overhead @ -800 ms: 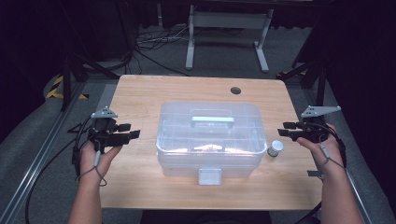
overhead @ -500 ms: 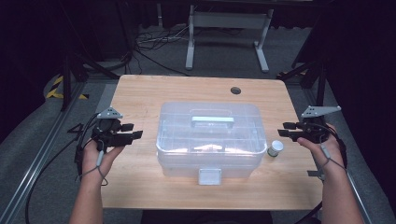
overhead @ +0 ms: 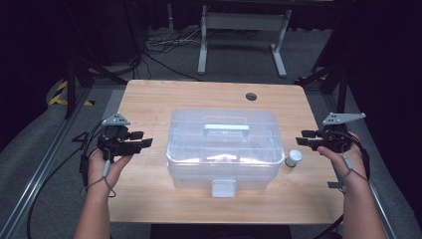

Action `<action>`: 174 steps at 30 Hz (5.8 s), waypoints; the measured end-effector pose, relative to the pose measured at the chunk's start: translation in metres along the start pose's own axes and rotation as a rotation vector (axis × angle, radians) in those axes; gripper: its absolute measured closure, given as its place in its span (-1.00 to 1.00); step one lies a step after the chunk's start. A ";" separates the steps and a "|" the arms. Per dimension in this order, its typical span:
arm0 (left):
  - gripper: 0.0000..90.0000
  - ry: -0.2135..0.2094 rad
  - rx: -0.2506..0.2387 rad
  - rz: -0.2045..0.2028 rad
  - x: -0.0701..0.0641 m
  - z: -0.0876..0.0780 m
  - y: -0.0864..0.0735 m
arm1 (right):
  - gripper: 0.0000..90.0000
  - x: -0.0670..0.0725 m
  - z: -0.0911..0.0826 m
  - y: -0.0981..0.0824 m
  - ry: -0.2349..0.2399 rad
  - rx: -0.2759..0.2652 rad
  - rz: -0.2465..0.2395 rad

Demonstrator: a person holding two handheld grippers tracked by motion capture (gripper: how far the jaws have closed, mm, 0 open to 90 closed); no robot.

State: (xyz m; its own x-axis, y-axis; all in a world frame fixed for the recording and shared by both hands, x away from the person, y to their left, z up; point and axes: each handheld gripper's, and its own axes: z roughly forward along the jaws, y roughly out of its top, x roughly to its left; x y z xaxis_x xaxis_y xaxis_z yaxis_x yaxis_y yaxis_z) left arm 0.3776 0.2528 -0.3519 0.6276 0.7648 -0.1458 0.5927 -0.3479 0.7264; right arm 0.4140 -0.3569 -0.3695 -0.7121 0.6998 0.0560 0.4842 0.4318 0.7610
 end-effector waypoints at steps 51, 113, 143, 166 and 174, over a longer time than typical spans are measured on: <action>-0.21 -0.257 0.121 0.346 -0.106 0.060 0.123 | 0.10 -0.003 -0.006 -0.025 0.015 0.002 0.111; 0.62 -0.245 0.311 0.325 -0.082 0.087 0.206 | 1.00 0.059 -0.010 -0.003 0.296 -0.159 -0.146; 0.12 -0.226 0.157 0.291 -0.078 0.060 0.202 | 1.00 0.071 -0.005 0.008 0.301 -0.187 -0.159; 0.26 -0.206 -0.011 0.240 -0.072 -0.021 0.177 | 1.00 0.060 -0.008 0.024 0.275 -0.260 -0.137; 0.42 -0.205 -0.045 0.231 -0.070 -0.041 0.167 | 1.00 0.057 -0.008 0.033 0.239 -0.305 -0.131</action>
State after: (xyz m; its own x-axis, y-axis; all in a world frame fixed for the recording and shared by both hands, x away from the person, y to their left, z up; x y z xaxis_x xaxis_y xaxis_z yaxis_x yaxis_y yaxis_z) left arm 0.4119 0.1629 -0.1933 0.8345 0.5413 -0.1028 0.4028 -0.4720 0.7842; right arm 0.3852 -0.3074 -0.3364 -0.8732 0.4827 0.0674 0.2342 0.2942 0.9266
